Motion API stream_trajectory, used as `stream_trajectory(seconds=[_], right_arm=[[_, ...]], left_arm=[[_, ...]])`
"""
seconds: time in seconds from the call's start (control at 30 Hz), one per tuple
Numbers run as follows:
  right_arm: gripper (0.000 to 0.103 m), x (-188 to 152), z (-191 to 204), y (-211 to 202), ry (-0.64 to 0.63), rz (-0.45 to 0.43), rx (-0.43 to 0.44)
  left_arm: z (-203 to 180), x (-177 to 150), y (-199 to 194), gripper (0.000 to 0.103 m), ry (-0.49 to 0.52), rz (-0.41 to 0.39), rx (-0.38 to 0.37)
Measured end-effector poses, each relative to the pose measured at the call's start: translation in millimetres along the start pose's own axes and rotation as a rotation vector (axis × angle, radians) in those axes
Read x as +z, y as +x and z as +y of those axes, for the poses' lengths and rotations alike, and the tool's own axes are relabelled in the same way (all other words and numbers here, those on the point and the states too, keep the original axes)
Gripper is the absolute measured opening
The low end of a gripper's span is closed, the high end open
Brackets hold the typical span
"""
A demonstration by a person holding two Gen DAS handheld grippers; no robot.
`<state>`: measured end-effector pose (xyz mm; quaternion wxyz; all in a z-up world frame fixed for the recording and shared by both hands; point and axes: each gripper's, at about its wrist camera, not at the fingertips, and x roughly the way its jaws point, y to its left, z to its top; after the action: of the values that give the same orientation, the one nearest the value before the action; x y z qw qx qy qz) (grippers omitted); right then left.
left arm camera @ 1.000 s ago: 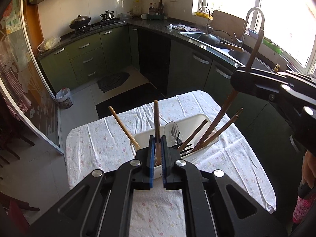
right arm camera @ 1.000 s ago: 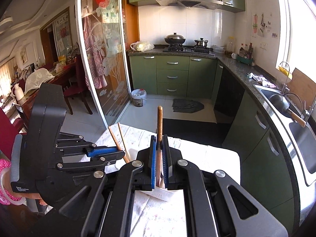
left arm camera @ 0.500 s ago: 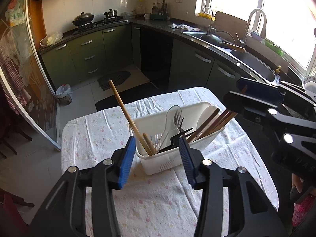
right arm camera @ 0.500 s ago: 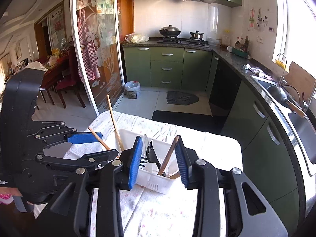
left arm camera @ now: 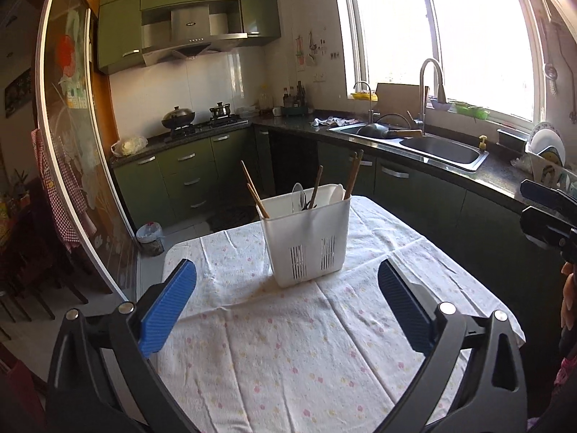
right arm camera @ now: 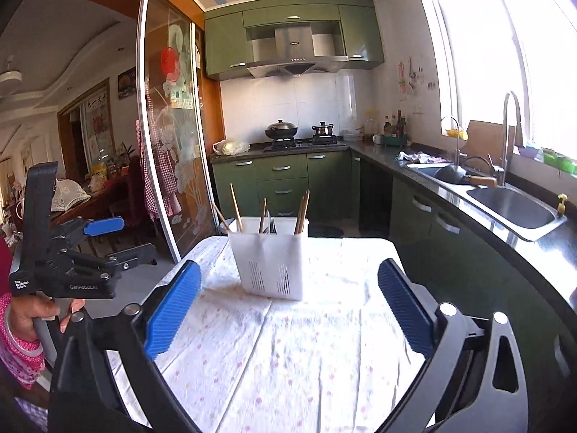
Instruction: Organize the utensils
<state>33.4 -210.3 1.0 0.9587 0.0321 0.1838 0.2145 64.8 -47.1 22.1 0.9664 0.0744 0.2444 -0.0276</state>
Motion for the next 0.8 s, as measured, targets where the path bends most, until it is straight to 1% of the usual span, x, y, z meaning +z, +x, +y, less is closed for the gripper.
stream_trajectory(seconds=[0.1,0.17,0.23,0.3,0.37,0.4,0.5,0.63,0.67,0.8], right_arm=[[0.098,-27.7,-0.3,-24.4,0.002,0.023,-0.042],[0.098,-40.0,1.1,-38.3,0.002,0.025,-0.043],[0.098,-50.5,4.7,-53.6,0.002,0.011,-0.053],[0.098,-59.0,9.5,-66.2,-0.008,-0.003,-0.075],[0.098,-63.3,14.6,-73.4,-0.029,-0.017,-0.1],[0.098,-65.1,17.4,-76.3,-0.043,-0.019,-0.108],[0.098,-67.6,17.8,-82.0,-0.039,-0.014,-0.101],[0.098,-62.2,17.5,-82.7,-0.016,-0.024,-0.084],[0.098,-56.9,18.4,-77.6,-0.015,-0.025,-0.08],[0.098,-53.2,23.1,-74.3,-0.022,-0.019,-0.079]], left_arm=[[-4.9,-24.2,-26.0,0.096,-0.011,-0.017,0.03],[-2.5,-35.7,-42.3,0.096,-0.044,-0.02,0.027],[1.5,-41.1,-55.7,0.096,-0.087,-0.029,0.026],[6.0,-43.7,-70.4,0.096,-0.12,-0.057,0.039],[8.4,-44.4,-81.8,0.096,-0.135,-0.079,0.061],[9.4,-44.9,-85.8,0.096,-0.143,-0.084,0.06],[12.2,-46.3,-88.5,0.096,-0.158,-0.074,0.039],[12.3,-50.8,-82.2,0.096,-0.16,-0.047,0.037],[12.4,-52.6,-81.1,0.096,-0.162,-0.043,0.037],[19.2,-56.4,-77.5,0.096,-0.18,-0.031,0.047]])
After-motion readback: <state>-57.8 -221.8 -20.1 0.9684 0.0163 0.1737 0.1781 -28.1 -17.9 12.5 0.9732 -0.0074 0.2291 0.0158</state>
